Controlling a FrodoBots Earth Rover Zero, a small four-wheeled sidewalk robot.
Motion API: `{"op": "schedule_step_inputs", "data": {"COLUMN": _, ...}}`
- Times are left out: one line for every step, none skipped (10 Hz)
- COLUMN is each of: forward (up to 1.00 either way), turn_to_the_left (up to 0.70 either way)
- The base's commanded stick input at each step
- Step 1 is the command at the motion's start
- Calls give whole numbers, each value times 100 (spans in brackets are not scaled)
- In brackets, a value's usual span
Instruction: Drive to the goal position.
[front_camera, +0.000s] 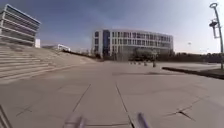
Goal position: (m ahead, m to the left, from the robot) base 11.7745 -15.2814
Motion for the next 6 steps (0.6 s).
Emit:
{"op": "schedule_step_inputs", "data": {"forward": 70, "turn_to_the_left": 0}}
{"op": "schedule_step_inputs", "data": {"forward": 70, "turn_to_the_left": 0}}
{"op": "schedule_step_inputs", "data": {"forward": 70, "turn_to_the_left": 0}}
{"op": "schedule_step_inputs", "data": {"forward": 70, "turn_to_the_left": 0}}
{"op": "schedule_step_inputs", "data": {"forward": 70, "turn_to_the_left": 0}}
{"op": "schedule_step_inputs", "data": {"forward": 70, "turn_to_the_left": 0}}
